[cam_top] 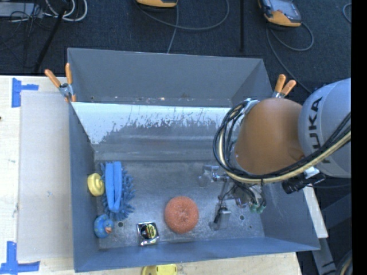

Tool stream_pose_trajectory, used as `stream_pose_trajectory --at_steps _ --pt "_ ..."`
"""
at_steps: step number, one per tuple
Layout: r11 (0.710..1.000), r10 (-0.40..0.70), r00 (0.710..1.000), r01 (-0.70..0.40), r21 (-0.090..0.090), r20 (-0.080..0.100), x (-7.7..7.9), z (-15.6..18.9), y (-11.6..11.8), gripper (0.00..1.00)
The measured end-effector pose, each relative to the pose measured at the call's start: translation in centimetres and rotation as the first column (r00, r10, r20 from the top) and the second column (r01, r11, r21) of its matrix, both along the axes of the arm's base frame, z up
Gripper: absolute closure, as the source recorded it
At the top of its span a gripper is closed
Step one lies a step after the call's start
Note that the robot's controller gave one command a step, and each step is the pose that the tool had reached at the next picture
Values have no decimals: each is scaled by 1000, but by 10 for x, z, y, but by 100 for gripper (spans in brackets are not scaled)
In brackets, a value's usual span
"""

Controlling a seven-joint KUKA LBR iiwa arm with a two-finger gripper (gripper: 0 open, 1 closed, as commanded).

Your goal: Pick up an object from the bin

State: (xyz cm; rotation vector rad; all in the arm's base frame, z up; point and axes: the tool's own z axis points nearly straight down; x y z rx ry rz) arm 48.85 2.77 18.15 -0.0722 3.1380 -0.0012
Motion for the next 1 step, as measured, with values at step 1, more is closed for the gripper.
stream_pose_trajectory --at_steps 1 --pt "999 33 999 -33 2 -4 16 -53 26 0"
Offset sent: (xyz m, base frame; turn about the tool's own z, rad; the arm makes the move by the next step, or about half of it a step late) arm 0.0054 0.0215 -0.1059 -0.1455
